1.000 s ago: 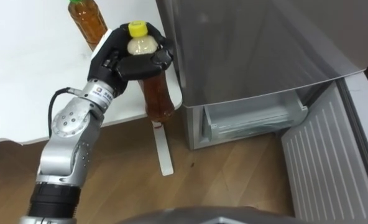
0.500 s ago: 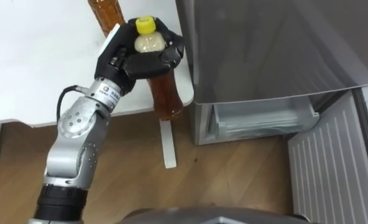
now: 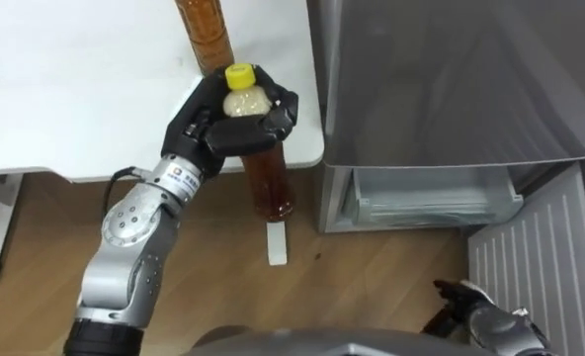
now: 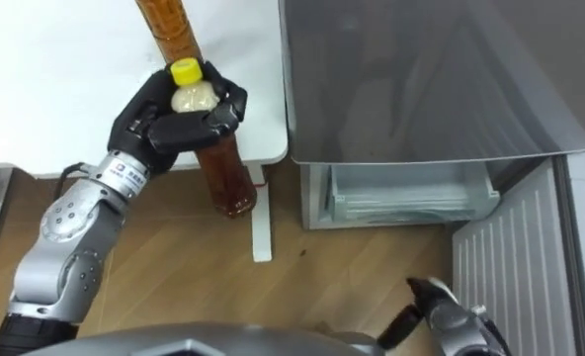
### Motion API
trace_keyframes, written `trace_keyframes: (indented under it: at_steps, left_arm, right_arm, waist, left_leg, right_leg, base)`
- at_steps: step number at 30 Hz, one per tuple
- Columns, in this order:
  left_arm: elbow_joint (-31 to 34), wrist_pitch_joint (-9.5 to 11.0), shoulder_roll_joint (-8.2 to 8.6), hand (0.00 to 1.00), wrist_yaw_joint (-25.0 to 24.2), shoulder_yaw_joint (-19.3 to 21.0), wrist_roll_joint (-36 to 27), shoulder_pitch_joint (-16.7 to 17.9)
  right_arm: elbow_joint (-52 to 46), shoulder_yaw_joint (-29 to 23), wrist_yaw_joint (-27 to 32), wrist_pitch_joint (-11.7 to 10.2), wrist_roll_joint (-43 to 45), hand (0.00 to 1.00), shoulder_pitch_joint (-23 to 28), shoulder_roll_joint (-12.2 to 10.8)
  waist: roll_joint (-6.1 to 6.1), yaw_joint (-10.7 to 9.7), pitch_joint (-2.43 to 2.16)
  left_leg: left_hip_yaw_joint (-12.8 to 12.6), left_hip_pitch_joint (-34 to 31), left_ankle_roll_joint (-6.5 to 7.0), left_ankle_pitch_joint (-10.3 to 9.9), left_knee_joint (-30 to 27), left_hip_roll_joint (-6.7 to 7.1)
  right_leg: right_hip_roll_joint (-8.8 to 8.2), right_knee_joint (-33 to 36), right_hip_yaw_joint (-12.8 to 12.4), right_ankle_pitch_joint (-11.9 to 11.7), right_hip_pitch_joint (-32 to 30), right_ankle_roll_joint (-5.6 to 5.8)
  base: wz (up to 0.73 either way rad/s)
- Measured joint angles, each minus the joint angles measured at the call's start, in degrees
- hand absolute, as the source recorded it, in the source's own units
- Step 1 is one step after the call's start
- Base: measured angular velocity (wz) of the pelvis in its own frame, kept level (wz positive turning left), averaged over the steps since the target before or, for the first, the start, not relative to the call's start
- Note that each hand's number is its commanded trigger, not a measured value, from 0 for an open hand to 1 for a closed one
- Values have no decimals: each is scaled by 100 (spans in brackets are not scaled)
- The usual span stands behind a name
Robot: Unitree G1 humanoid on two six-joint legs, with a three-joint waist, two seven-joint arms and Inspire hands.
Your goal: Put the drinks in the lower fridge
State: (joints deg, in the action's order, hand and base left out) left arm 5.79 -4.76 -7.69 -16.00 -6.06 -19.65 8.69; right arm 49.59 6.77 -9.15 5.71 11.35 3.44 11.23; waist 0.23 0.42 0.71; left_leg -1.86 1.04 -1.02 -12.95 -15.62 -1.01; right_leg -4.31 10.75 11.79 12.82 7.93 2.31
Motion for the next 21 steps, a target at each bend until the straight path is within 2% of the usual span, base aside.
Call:
trace_keyframes:
  at_steps: [1,3,6,10,15,19,21]
  left_arm:
    - [0,0,-2,100,0,-16,-10,2]
    - [0,0,-3,100,-24,-112,-20,23]
    - [0,0,11,100,-62,-106,-19,112]
    - [-1,0,10,100,-100,-97,-19,131]
    - [-37,-2,29,100,-108,-111,32,179]
    - [-43,-11,41,100,-145,-144,29,270]
    - [-70,-11,23,100,-154,-198,29,272]
  right_arm:
    - [-88,2,-37,-37,-105,0,-17,-54]
    - [-443,133,-252,-169,-491,0,-27,-303]
    - [-780,338,-550,-221,-764,0,-1,-470]
    - [-873,334,-900,-213,-936,0,1,-482]
    - [-1795,590,-1545,-198,-920,0,106,-393]
    - [-2243,785,-1989,-186,-860,0,165,-414]
    - [-2388,847,-2243,-182,-852,0,208,-410]
  waist:
    - [-9,-4,5]
    - [-16,19,0]
    - [-17,21,-2]
    - [-43,24,-17]
    - [-59,24,-26]
    - [-61,38,-24]
    - [-63,126,-21]
  left_leg:
    - [15,-4,-3,2,-3,0]
    - [51,-42,-3,7,-19,2]
    - [98,-53,2,9,-21,33]
    - [146,-83,18,17,-21,74]
    - [190,-139,19,17,-82,77]
    - [230,-159,19,17,-113,80]
    - [245,-190,20,16,-156,82]
  right_leg:
    - [1,-2,18,0,4,0]
    - [-4,-10,106,1,3,0]
    - [-23,-16,141,2,19,1]
    - [-63,-7,249,2,12,4]
    - [-60,4,291,2,8,4]
    - [-56,6,334,2,20,4]
    - [-57,21,345,2,10,4]
  base:
    - [18]
    - [16]
    - [7]
    - [8]
    - [4]
    - [6]
    - [0]
